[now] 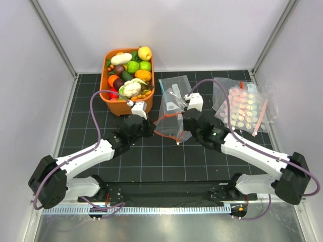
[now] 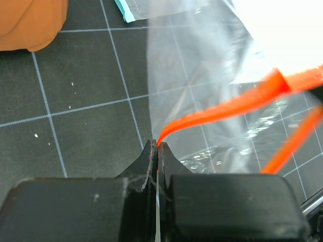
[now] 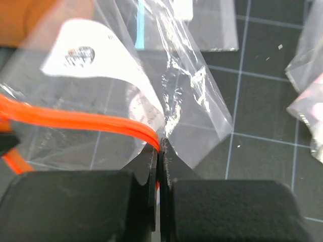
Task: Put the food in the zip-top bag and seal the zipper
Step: Open the zipper of the food storage bag, then pick up the fake vegetable from the bin.
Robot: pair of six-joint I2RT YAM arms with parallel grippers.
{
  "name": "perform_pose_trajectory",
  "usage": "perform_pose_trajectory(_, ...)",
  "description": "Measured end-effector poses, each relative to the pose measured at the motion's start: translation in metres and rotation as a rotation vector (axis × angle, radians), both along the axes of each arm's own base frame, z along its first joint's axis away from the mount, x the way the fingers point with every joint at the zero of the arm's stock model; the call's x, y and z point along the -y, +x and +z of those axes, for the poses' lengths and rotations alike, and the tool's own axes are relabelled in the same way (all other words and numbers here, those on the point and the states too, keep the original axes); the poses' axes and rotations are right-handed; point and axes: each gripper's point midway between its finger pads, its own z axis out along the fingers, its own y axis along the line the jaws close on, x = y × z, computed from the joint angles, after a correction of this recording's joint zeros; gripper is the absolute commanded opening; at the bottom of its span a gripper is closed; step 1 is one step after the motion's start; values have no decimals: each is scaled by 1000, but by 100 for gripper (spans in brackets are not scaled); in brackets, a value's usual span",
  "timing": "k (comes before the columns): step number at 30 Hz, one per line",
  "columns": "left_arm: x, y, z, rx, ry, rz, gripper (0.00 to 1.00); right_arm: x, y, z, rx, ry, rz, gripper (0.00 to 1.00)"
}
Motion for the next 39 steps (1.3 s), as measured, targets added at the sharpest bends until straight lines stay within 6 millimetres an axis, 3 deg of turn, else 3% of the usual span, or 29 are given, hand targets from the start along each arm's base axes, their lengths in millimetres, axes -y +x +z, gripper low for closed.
perform_pose_trajectory(5, 3, 2, -3, -10, 7, -3, 0, 19, -6, 25, 79, 44, -47, 1)
perform_pose_trajectory(11, 12, 1, 3, -4, -9, -28, 1, 37, -7, 26, 110, 10, -119, 1)
perform_pose_trajectory(14, 13, 1, 6, 2, -11, -38, 27, 41, -6, 24, 110, -10, -140, 2)
perform_pose_trajectory(15, 13, 1, 5, 1, -8, -38, 43, 42, -6, 23, 110, -17, -147, 2)
perform_pose_trajectory(18, 11, 0, 2, -3, 11, -43, 64, 45, -3, 16, 95, -58, -168, 1)
perform_pose_trajectory(20, 9, -1, 3, 0, 20, -47, 72, 44, 1, 9, 75, -101, -186, 1)
perform_pose_trajectory(25, 0, -7, 24, 36, -4, -39, 85, 48, 9, -2, 44, -196, -237, 1)
perform_pose_trajectory(30, -23, -9, 54, 102, -28, 47, 100, 63, 9, -1, 45, -251, -291, 1)
perform_pose_trajectory(36, -61, -2, 61, 112, 38, 219, 100, 69, 10, 3, 60, -274, -317, 1)
perform_pose_trajectory(39, -77, 6, 76, 114, 71, 302, 100, 69, 11, 2, 51, -294, -314, 1)
